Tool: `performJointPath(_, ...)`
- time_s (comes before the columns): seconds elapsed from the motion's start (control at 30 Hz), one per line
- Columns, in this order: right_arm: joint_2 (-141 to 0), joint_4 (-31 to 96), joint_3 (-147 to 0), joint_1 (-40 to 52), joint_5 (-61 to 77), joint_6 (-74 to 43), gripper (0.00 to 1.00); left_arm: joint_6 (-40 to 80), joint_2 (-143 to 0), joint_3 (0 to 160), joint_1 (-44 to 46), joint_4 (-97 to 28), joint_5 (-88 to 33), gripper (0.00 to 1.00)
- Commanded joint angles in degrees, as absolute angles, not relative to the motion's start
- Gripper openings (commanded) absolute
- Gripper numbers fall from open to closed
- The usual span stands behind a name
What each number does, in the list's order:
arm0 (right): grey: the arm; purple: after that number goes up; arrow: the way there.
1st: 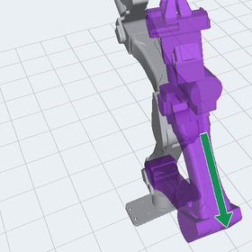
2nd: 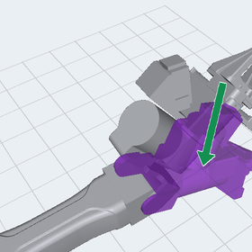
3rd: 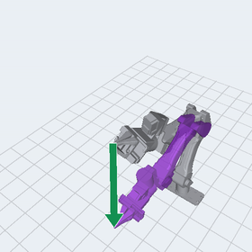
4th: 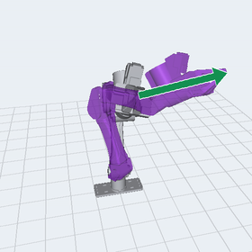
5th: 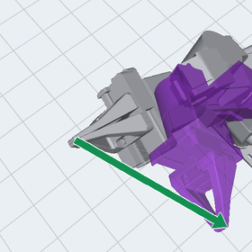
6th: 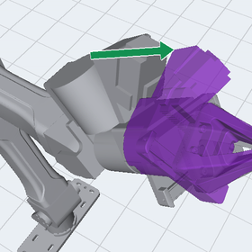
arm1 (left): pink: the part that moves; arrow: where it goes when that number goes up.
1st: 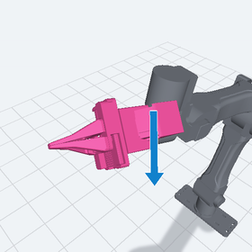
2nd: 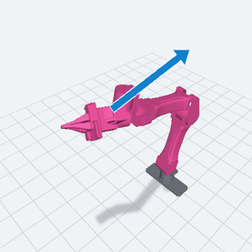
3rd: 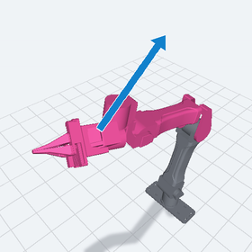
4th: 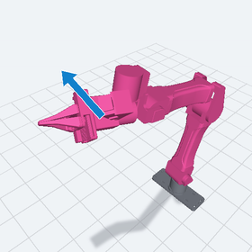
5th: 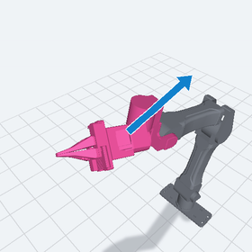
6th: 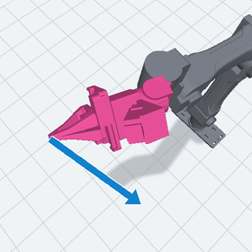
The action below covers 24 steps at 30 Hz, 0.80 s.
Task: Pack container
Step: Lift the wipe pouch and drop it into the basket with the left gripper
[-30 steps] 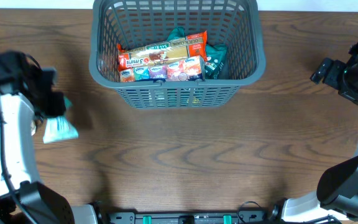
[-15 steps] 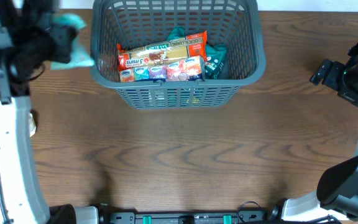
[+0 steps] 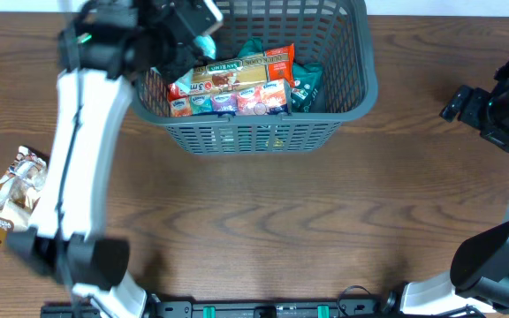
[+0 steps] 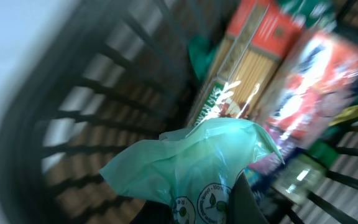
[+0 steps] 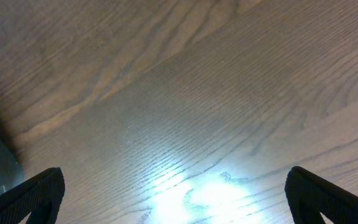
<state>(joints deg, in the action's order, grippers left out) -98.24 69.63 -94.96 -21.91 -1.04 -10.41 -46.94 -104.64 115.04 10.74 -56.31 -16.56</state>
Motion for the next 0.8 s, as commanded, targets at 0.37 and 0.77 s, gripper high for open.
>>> performJointPath(0.37,-98.0,70.9,-95.0,-22.1,-1.1,-10.2,0.99,-49.0,-120.6,115.5,10.7,-60.8,-16.4,0.59)
performJointPath(0.77,-98.0,70.0,-95.0,-22.0,-1.1,-10.2,0.99,-46.9,-99.1,119.0,12.2,-57.7,1.4,0.95)
